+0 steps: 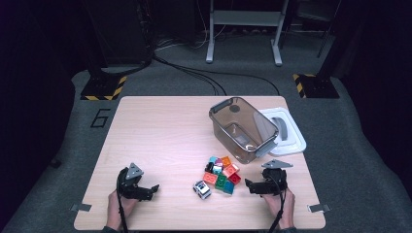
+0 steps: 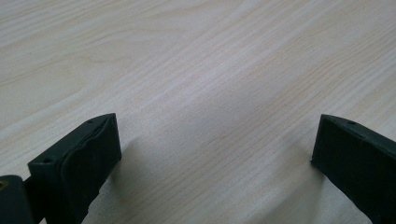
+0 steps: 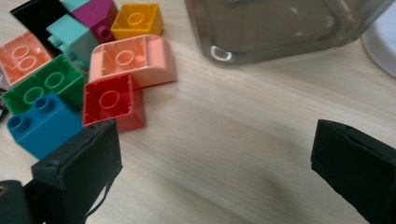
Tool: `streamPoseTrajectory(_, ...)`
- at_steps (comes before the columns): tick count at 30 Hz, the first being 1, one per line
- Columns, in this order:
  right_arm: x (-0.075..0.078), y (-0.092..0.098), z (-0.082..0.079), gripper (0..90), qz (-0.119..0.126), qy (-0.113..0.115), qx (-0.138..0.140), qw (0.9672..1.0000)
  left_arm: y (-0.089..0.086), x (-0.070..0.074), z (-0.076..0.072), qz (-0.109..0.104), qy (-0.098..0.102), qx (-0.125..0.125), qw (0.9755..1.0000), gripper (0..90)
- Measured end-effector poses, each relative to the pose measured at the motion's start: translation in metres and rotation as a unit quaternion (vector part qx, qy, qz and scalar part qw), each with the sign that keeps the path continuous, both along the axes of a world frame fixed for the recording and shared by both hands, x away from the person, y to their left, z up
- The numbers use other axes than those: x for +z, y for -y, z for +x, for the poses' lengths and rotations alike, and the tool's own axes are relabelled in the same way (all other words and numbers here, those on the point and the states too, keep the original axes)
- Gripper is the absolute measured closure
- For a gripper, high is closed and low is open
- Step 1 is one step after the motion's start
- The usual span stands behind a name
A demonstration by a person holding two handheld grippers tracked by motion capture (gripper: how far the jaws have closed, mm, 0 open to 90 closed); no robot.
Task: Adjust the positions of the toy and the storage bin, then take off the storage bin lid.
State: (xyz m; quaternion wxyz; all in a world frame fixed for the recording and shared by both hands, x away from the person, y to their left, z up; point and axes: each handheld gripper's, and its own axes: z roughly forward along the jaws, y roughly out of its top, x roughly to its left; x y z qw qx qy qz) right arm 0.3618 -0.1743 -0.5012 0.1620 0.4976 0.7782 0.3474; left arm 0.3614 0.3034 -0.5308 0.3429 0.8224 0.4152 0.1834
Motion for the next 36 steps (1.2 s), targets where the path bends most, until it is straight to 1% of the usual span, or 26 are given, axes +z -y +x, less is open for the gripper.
streamPoseTrajectory(1, 0.000, -0.001, 0.000, 1.2, -0.004, 0.002, 0.004, 1.0000, 0.000, 0.000, 0.000, -0.001, -0.001, 0.000, 1.0000, 0.9)
streamPoseTrajectory(2, 0.000, -0.002, -0.002, 1.3, -0.001, 0.000, 0.007, 1.0000, 0.000, 0.000, 0.000, -0.002, -0.001, 0.000, 1.0000, 1.0)
streamPoseTrajectory(4, 0.002, -0.003, -0.006, 1.4, -0.002, 0.003, 0.008, 1.0000, 0.000, 0.000, 0.000, -0.002, -0.001, 0.000, 1.0000, 0.9)
streamPoseTrajectory(5, 0.003, -0.004, -0.008, 1.5, 0.002, 0.004, 0.008, 1.0000, 0.000, 0.000, 0.000, -0.003, 0.000, 0.001, 1.0000, 0.9)
streamPoseTrajectory(7, 0.004, -0.005, -0.009, 1.5, 0.001, 0.002, 0.010, 0.9999, 0.001, 0.000, 0.000, -0.003, 0.000, 0.002, 1.0000, 0.9)
streamPoseTrajectory(9, 0.004, -0.010, -0.010, 1.8, -0.002, 0.004, 0.018, 0.9998, 0.001, -0.001, 0.000, -0.003, 0.001, 0.002, 1.0000, 0.9)
streamPoseTrajectory(11, 0.004, -0.013, -0.012, 1.9, -0.002, 0.007, 0.021, 0.9997, 0.000, 0.000, 0.000, -0.002, 0.000, 0.001, 1.0000, 1.0)
streamPoseTrajectory(12, 0.004, -0.016, -0.014, 1.9, 0.001, 0.005, 0.023, 0.9997, 0.000, 0.000, 0.000, -0.002, -0.001, 0.001, 1.0000, 1.0)
streamPoseTrajectory(15, 0.006, -0.023, -0.017, 2.4, -0.001, 0.012, 0.035, 0.9993, 0.000, 0.000, 0.000, -0.002, 0.000, 0.001, 1.0000, 1.0)
streamPoseTrajectory(17, 0.007, -0.025, -0.017, 2.4, 0.000, 0.009, 0.035, 0.9993, 0.000, 0.000, 0.000, -0.003, 0.000, 0.001, 1.0000, 1.0)
streamPoseTrajectory(21, 0.009, -0.031, -0.018, 2.6, 0.003, 0.011, 0.043, 0.9990, 0.000, 0.000, 0.000, -0.003, -0.001, 0.001, 1.0000, 1.0)
streamPoseTrajectory(22, 0.009, -0.033, -0.019, 2.7, -0.002, 0.010, 0.047, 0.9988, 0.000, 0.000, 0.000, -0.003, -0.001, 0.002, 1.0000, 1.0)
streamPoseTrajectory(23, 0.009, -0.035, -0.020, 2.8, 0.000, 0.010, 0.048, 0.9988, 0.000, 0.000, 0.000, -0.003, -0.001, 0.001, 1.0000, 1.0)
streamPoseTrajectory(30, 0.008, -0.046, -0.022, 4.0, -0.001, 0.009, 0.067, 0.9977, 0.000, 0.000, 0.000, -0.003, -0.001, 0.002, 1.0000, 1.0)
streamPoseTrajectory(36, 0.014, -0.060, -0.028, 4.1, 0.004, 0.014, 0.088, 0.9960, 0.000, 0.000, 0.000, -0.003, -0.001, 0.002, 1.0000, 1.0)
